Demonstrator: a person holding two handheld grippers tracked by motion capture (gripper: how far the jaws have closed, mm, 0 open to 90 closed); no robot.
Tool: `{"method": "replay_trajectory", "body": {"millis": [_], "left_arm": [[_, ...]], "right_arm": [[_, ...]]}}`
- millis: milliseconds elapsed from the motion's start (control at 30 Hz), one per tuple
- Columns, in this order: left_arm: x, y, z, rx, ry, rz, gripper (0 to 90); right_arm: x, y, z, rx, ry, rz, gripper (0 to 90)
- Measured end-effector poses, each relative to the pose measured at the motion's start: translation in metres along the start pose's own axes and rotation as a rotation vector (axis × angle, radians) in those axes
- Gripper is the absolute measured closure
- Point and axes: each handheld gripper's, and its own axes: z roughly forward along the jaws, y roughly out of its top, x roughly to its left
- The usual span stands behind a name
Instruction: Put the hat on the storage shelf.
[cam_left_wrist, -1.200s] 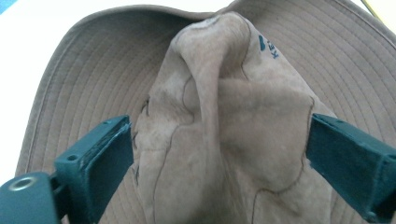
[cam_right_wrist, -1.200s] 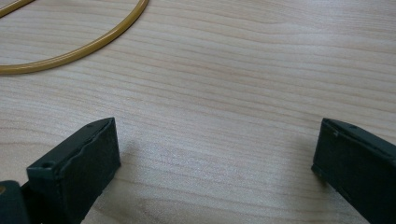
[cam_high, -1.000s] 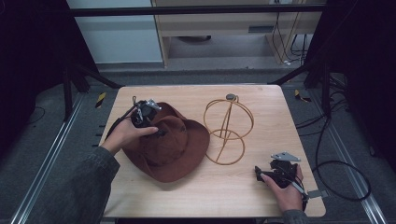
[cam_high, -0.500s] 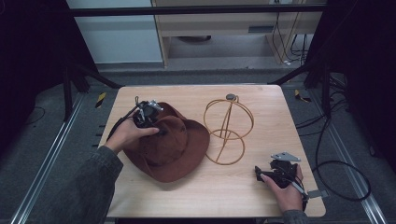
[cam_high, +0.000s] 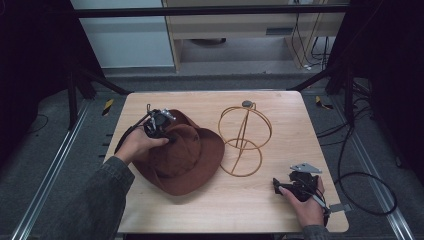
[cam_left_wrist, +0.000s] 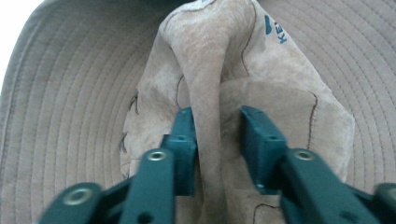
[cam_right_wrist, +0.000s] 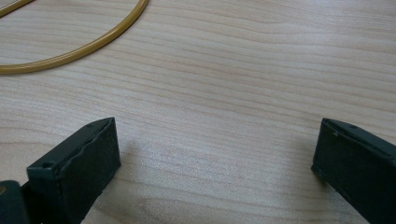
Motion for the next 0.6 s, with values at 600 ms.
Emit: {"method": "replay_trajectory", "body": {"millis": [600], "left_arm": [[0.006,-0.014,-0.024,-0.071,0.013,-0.035,88.6]], "right_arm": [[0.000,0.000,0.000,-0.001,0.003,0.003,0.7]]}}
